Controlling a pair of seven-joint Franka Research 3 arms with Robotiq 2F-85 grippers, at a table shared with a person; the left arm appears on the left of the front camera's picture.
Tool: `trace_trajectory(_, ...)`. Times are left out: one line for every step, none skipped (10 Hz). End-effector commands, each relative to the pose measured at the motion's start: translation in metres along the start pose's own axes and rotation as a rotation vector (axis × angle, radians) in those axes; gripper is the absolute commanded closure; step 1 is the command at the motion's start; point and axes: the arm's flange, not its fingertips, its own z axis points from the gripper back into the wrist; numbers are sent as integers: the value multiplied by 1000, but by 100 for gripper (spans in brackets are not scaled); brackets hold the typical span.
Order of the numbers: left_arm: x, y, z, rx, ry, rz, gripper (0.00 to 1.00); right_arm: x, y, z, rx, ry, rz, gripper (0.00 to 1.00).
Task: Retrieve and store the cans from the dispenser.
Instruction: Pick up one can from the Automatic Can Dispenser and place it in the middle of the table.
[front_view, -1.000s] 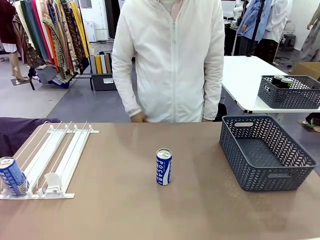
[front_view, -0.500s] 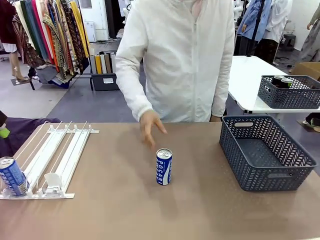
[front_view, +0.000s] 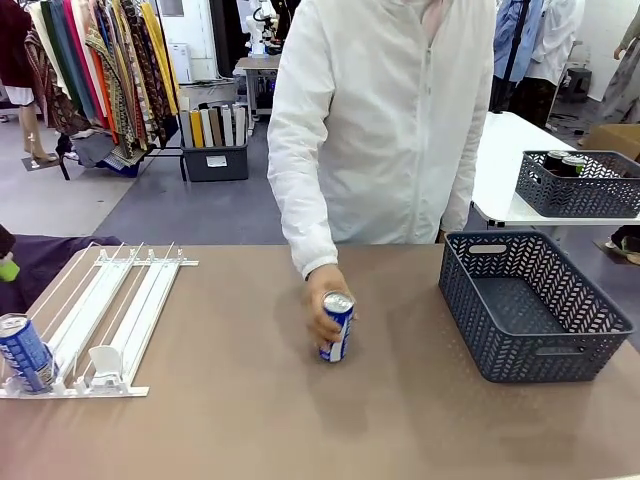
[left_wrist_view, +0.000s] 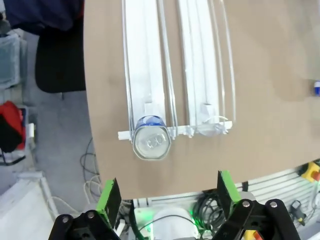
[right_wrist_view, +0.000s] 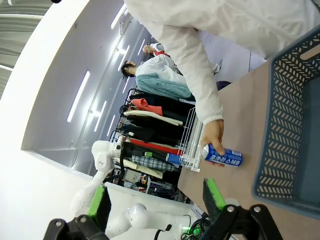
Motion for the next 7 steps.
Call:
trace_trajectory(14,7,-35,39,85,70,0,3,4,-1,12,-6,2,0)
trace_trajectory(17,9,-52,29,126,84,0,3,4,-1,12,-6,2,0)
trace_trajectory(20,10,-69,29,143,93,0,3,4,-1,12,-6,2,0)
trace_trajectory(24,9,-82,18,171,89,0,3,4,-1,12,-6,2,0)
trace_trajectory(27,9,-93,16,204,92,0,3,4,-1,12,-6,2,0)
trace_trajectory(29,11,-103,19,245,101,0,3,4,-1,12,-6,2,0)
trace_trajectory(30,13,-110,27,267,106,0,3,4,-1,12,-6,2,0)
